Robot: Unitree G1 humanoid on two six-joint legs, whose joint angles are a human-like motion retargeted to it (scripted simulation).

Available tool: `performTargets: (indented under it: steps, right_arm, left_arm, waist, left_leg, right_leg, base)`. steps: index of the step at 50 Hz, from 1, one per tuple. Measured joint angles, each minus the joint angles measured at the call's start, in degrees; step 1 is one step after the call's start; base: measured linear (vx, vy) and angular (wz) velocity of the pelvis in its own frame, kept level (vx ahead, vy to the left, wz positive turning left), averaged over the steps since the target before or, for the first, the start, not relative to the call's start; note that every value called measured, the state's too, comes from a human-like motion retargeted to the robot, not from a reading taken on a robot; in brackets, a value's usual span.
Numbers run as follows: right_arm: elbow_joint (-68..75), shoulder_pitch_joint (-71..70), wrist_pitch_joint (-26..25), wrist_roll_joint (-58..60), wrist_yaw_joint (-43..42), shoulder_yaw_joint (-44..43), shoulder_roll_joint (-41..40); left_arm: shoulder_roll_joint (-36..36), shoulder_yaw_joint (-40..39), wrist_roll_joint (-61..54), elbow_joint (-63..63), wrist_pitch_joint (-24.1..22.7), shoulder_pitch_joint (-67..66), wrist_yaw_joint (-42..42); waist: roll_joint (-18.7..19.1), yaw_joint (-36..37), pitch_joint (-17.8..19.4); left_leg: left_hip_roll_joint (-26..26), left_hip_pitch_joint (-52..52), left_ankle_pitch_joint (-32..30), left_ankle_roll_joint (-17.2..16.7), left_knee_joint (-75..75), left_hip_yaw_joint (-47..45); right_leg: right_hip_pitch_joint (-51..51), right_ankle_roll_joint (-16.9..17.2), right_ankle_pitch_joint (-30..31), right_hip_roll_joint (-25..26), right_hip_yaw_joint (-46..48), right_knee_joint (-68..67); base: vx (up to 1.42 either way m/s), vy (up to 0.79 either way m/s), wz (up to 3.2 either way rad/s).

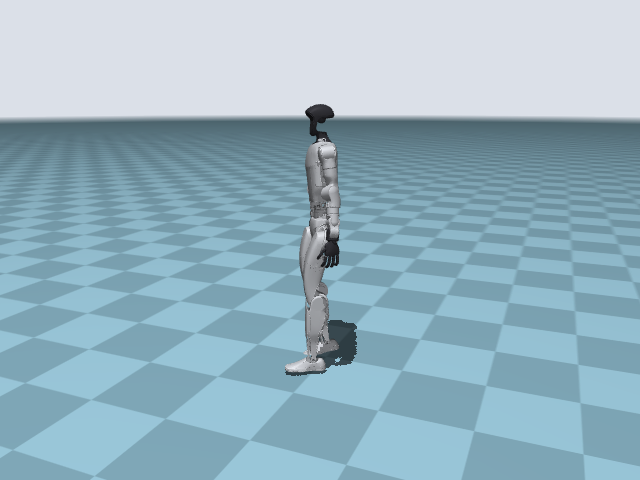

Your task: In place motions

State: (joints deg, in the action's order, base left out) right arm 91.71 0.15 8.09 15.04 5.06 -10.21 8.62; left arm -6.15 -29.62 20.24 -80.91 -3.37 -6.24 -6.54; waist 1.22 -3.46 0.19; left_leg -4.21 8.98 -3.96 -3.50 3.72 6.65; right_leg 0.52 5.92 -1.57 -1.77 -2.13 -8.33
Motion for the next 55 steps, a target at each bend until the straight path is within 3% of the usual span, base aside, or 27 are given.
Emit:
performTargets:
  steps: [2,5,8,10,14,17,20,23,27,32,37,43,48,50,53,55]
  right_arm:
    - [0.0,0.3,-0.1,0.1,0.6,-0.4,0.2]
    - [-0.4,0.7,-0.3,0.9,1.3,-2.5,0.5]
    - [-1.1,0.9,-0.1,2.5,1.3,-3.6,1.4]
    - [-1.0,0.5,-0.5,4.3,0.7,-4.0,1.9]
    - [-0.2,1.4,-0.7,4.1,-0.2,-4.6,2.5]
    - [0.2,2.5,-0.7,3.0,0.2,-4.8,2.6]
    - [0.1,3.6,-0.9,3.1,0.2,-5.3,2.4]
    - [-0.4,5.7,-0.8,2.6,0.3,-6.9,1.9]
    - [-1.2,7.5,-0.3,-0.1,1.1,-8.6,1.0]
    - [-3.8,6.8,-0.3,0.2,2.4,-8.3,0.5]
    - [-6.2,5.8,0.2,-0.5,2.3,-5.1,0.2]
    - [-6.8,4.9,0.3,-2.5,2.7,-3.2,-0.7]
    - [-6.2,6.5,0.4,-2.4,3.0,-3.0,-1.2]
    - [-5.6,7.3,0.4,-2.4,3.2,-3.1,-1.4]
    - [-4.5,7.7,0.0,-1.4,3.8,-4.1,-1.7]
    - [-4.6,7.7,-0.4,0.0,3.7,-5.2,-1.8]
  left_arm:
    - [-0.7,0.6,0.2,0.7,-0.2,0.5,0.6]
    - [-0.9,2.6,0.4,0.5,-0.1,1.9,2.5]
    - [-0.2,3.0,-1.2,-0.6,-1.1,2.4,5.0]
    - [0.3,2.2,-2.0,-1.9,-1.3,2.0,5.1]
    - [1.1,-0.3,-1.3,-4.7,-0.7,-1.4,5.9]
    - [1.1,-2.1,-1.7,-7.5,-0.1,-4.1,7.3]
    - [1.0,-3.8,-2.4,-9.4,0.5,-6.0,7.6]
    - [1.3,-5.2,-2.9,-10.0,1.1,-7.7,7.5]
    - [2.0,-5.8,-3.3,-8.2,0.7,-8.3,7.0]
    - [2.1,-4.7,-4.5,-6.0,0.2,-6.2,5.6]
    - [1.8,-3.6,-5.1,-5.1,0.5,-3.6,4.5]
    - [0.3,-1.7,-3.5,-1.7,-0.2,-0.8,3.8]
    - [-1.0,0.5,-2.7,0.0,-0.9,0.1,3.2]
    - [-1.8,1.6,-1.6,0.2,-1.1,0.2,3.5]
    - [-3.0,3.6,1.0,-0.2,-0.9,0.3,3.8]
    - [-2.9,4.4,2.3,-0.9,-1.0,0.1,4.5]
  waist:
    - [-1.0,2.2,0.3]
    - [-1.5,6.0,1.2]
    - [-3.1,8.2,2.8]
    - [-3.7,8.9,3.8]
    - [-4.9,6.2,1.4]
    - [-5.9,3.5,-0.8]
    - [-5.6,2.0,-2.3]
    - [-5.3,4.5,-3.2]
    - [-5.8,7.8,-3.5]
    - [-3.7,9.1,-1.4]
    - [3.0,4.4,0.2]
    - [0.3,-0.5,2.5]
    - [-3.9,-1.9,2.8]
    - [-5.2,-1.1,3.4]
    - [-6.0,2.5,3.8]
    - [-6.1,4.9,3.6]
  left_leg:
    - [-1.2,1.4,-0.7,-0.5,0.4,1.5]
    - [-2.7,3.4,-2.4,0.0,1.3,4.8]
    - [-4.1,5.0,-1.6,4.4,2.6,4.1]
    - [-0.8,5.9,1.9,5.4,5.5,-7.4]
    - [5.8,5.4,6.5,6.9,11.4,-33.0]
    - [8.2,4.4,8.1,7.6,16.4,-42.5]
    - [7.6,3.3,9.2,5.4,16.0,-42.8]
    - [2.7,2.0,7.6,7.2,8.0,-36.9]
    - [0.0,1.9,5.6,8.4,4.4,-32.9]
    - [0.1,1.2,4.7,9.2,2.4,-27.1]
    - [6.4,1.2,4.1,8.3,3.2,-20.5]
    - [1.8,-1.0,2.1,9.0,1.0,-16.7]
    - [-4.1,-4.4,0.9,9.4,-1.4,-13.3]
    - [-5.7,-6.9,0.6,9.4,-2.7,-12.8]
    - [-6.3,-8.9,0.7,9.6,-3.2,-11.9]
    - [-6.3,-9.0,0.9,9.8,-2.7,-11.6]
  right_leg:
    - [1.2,-0.4,-0.2,-2.4,9.2,3.1]
    - [2.1,0.5,-0.1,-2.7,12.8,4.9]
    - [3.3,0.6,0.1,-4.2,18.5,6.3]
    - [4.5,0.5,0.1,-4.5,21.6,7.2]
    - [5.3,0.5,-0.8,-5.3,28.8,8.0]
    - [5.9,1.3,-1.9,-6.2,34.8,7.8]
    - [6.9,2.2,-2.9,-5.5,40.2,7.8]
    - [8.7,2.9,-3.4,-4.6,43.7,7.8]
    - [10.1,3.6,-2.8,-5.2,47.0,6.9]
    - [10.8,1.2,1.3,-5.6,50.3,-0.1]
    - [5.1,-7.5,9.0,-6.8,45.5,-18.8]
    - [-2.8,-0.1,4.2,1.0,21.3,-15.6]
    - [-3.1,2.0,-1.5,-0.6,15.4,-1.5]
    - [-2.4,-0.4,-1.5,-0.2,12.8,1.7]
    - [0.0,1.4,-2.8,-2.4,17.4,1.5]
    - [0.4,2.0,-3.1,-2.0,14.9,1.2]
  base:
    - [-0.24,-0.09,1.69]
    - [-0.30,-0.06,1.74]
    - [-0.25,-0.06,1.72]
    - [-0.14,-0.02,1.49]
    - [0.04,0.03,1.85]
    - [0.13,0.03,2.11]
    - [0.18,0.08,1.49]
    - [0.24,0.07,0.89]
    - [0.20,0.08,0.85]
    - [0.14,0.08,0.87]
    - [0.15,0.07,0.99]
    - [0.09,-0.02,1.13]
    - [0.18,-0.12,1.21]
    - [0.21,-0.16,0.67]
    - [0.17,-0.11,0.21]
    - [0.10,-0.12,0.26]
